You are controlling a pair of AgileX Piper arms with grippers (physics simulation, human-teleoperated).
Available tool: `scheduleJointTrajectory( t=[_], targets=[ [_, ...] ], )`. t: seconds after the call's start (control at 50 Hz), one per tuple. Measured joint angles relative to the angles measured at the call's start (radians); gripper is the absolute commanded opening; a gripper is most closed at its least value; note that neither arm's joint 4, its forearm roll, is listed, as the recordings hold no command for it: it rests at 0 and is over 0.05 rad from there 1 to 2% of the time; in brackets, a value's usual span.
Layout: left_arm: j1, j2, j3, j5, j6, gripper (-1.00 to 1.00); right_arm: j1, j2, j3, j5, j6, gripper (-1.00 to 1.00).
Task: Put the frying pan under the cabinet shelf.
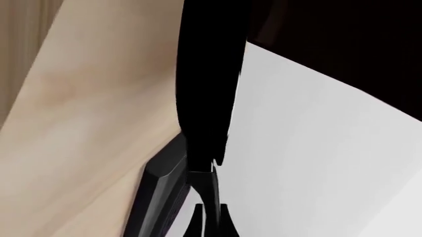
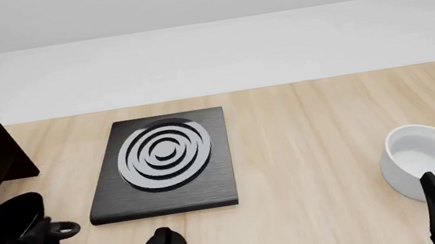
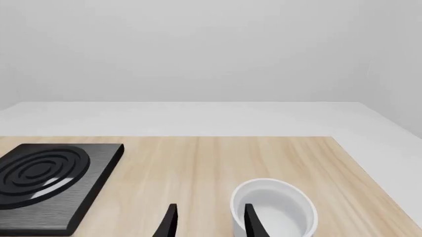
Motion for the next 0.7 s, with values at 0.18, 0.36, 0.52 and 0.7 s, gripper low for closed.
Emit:
scheduleJointTrajectory(
  t=[0.18, 0.36, 0.52, 0.7],
  targets=[
    [0.012, 0.099, -0.002, -0.083, 0.002, -1.00, 0.000, 0.000, 0.000, 0.000, 0.000, 1.00],
    [0.031, 0.179, -0.005, -0.146, 0.009, -1.00, 0.000, 0.000, 0.000, 0.000, 0.000, 1.00],
    [0.058, 0.242, -0.008, -0.194, 0.016, -1.00, 0.000, 0.000, 0.000, 0.000, 0.000, 1.00],
    [0.094, 0.325, -0.026, -0.256, 0.016, -1.00, 0.000, 0.000, 0.000, 0.000, 0.000, 1.00]
  ],
)
